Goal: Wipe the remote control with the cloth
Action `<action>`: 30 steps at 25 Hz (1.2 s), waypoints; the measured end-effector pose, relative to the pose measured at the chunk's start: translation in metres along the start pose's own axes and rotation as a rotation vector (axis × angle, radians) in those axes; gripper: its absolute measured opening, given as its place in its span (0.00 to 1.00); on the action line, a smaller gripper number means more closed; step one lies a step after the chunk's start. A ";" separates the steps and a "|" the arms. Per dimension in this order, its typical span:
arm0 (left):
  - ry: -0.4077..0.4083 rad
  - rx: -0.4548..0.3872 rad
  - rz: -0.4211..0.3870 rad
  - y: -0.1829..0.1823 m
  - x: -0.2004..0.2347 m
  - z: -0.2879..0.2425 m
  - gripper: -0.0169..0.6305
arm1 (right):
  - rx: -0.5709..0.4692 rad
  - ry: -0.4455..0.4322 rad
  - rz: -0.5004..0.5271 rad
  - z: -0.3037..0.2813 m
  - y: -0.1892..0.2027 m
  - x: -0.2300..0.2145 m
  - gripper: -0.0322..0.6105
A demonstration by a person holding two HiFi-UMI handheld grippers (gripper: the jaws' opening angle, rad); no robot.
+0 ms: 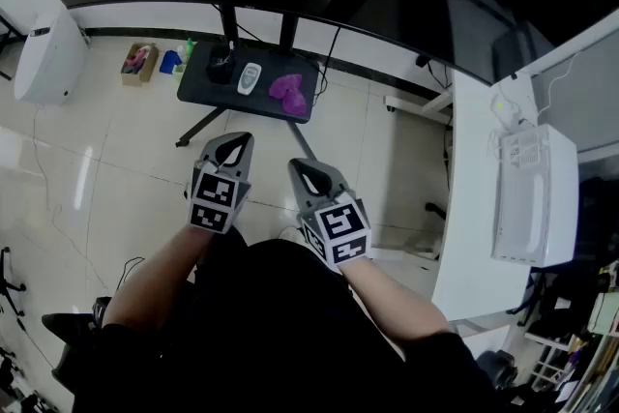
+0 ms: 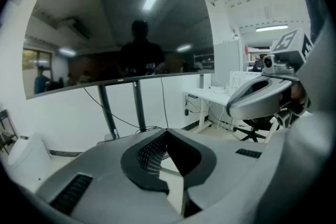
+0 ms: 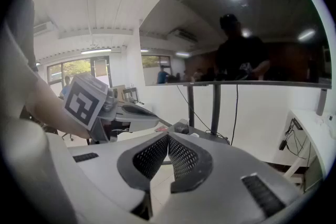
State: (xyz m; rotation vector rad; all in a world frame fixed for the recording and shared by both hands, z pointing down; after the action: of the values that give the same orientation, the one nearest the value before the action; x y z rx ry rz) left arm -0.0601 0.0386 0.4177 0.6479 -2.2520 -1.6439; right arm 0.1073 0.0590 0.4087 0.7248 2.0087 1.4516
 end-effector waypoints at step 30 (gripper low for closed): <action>-0.117 0.427 0.265 0.220 0.179 -0.313 0.45 | 0.218 0.242 -0.158 -0.220 0.089 -0.126 0.08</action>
State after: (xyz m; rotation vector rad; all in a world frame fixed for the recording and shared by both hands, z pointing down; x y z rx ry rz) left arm -0.1088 -0.2544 0.7176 0.3256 -2.6666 -1.1136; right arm 0.0501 -0.1508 0.5676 0.4808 2.3786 1.2922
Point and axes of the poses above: the fingertips, and each gripper's own axes: z backward along the fingers, x to its left, y out of its underside, the point moved 8 cm from there along z, backward along the fingers, and after that the axes turned 11 degrees about -x, right-handed, at the moved point
